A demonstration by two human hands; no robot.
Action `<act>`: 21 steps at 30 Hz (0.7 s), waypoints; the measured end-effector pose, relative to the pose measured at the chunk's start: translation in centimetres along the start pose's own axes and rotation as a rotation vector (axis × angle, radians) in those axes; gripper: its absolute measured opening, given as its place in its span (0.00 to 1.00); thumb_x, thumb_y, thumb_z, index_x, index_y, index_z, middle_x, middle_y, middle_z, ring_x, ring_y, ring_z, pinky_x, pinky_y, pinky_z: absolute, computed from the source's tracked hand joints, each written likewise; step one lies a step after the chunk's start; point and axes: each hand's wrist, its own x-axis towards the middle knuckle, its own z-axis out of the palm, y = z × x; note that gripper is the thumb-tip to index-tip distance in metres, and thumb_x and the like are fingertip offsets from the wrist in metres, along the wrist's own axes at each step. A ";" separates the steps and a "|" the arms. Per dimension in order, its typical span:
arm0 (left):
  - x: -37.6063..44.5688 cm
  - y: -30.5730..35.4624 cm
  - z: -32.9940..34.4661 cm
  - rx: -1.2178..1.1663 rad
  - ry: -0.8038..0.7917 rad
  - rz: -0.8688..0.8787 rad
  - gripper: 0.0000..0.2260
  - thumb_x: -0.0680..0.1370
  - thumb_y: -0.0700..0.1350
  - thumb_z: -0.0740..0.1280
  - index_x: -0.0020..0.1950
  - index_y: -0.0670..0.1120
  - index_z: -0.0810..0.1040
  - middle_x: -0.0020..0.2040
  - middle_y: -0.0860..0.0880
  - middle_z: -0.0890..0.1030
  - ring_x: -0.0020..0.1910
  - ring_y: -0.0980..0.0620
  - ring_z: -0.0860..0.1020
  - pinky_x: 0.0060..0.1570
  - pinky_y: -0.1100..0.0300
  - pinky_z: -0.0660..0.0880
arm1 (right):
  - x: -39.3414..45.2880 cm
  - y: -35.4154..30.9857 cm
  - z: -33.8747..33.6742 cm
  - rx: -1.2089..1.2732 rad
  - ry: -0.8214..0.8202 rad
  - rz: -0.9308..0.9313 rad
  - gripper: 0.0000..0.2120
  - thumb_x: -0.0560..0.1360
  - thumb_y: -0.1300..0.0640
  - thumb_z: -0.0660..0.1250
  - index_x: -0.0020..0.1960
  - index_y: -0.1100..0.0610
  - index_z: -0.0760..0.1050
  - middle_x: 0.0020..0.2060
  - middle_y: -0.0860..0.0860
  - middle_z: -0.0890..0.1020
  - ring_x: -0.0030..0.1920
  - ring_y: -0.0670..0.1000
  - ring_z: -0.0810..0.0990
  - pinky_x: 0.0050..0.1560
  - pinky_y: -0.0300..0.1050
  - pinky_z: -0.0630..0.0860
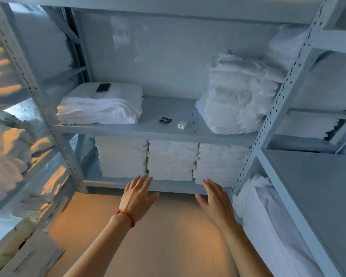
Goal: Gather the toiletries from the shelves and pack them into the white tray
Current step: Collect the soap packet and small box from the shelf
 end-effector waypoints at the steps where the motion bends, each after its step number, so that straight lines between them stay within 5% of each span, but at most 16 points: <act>1: 1.5 -0.3 0.1 0.000 0.006 -0.006 0.38 0.68 0.66 0.43 0.70 0.46 0.63 0.71 0.44 0.64 0.71 0.44 0.60 0.68 0.49 0.57 | 1.6 0.2 0.2 0.010 0.002 -0.003 0.26 0.78 0.47 0.58 0.72 0.57 0.59 0.71 0.54 0.64 0.71 0.53 0.60 0.68 0.47 0.59; 21: 37.2 -12.1 5.8 -0.048 -0.124 0.033 0.37 0.69 0.66 0.41 0.72 0.47 0.59 0.73 0.45 0.60 0.72 0.46 0.55 0.70 0.51 0.53 | 34.6 3.3 10.5 0.076 -0.004 0.173 0.24 0.77 0.49 0.61 0.69 0.58 0.64 0.69 0.56 0.68 0.69 0.55 0.65 0.65 0.49 0.64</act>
